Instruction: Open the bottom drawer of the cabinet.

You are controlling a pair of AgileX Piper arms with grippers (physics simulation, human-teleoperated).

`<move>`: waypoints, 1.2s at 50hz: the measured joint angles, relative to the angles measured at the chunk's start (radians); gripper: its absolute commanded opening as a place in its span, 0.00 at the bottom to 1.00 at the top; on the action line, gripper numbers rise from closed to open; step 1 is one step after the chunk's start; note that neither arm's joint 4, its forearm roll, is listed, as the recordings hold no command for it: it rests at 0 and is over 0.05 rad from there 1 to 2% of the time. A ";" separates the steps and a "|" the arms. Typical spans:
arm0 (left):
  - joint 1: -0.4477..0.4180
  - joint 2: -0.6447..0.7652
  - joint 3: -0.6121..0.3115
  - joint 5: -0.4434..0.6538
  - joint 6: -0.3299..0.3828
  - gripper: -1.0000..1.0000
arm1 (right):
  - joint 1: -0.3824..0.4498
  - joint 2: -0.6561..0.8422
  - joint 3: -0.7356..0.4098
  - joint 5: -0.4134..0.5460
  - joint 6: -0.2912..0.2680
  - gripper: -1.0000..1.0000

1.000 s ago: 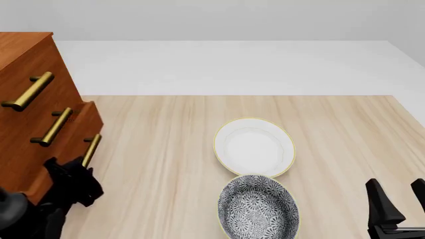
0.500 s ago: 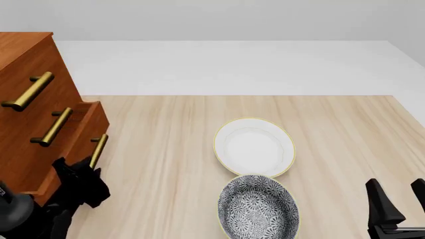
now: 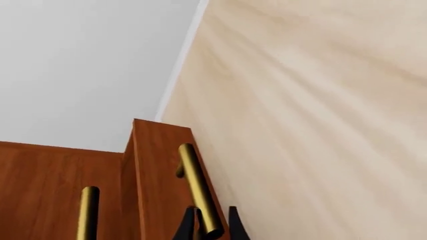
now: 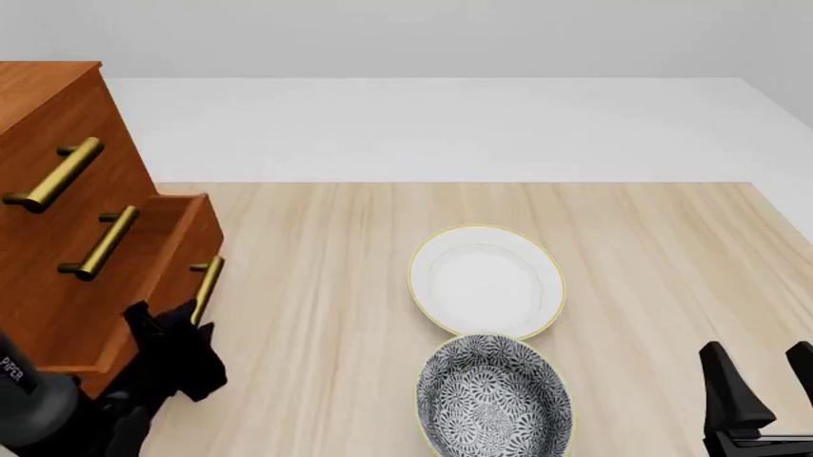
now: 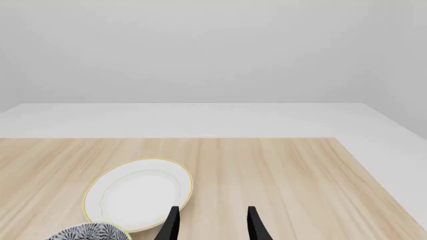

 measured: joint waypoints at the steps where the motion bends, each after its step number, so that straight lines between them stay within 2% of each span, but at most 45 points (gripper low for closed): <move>1: -0.007 -0.001 0.000 0.000 0.001 0.00 | 0.000 0.000 0.000 0.000 0.000 1.00; 25: -0.137 0.013 -0.022 0.000 0.001 0.00 | 0.000 0.000 0.000 0.000 0.000 1.00; 60: -0.237 0.030 -0.047 0.000 -0.037 0.00 | 0.000 0.000 0.000 0.000 0.000 1.00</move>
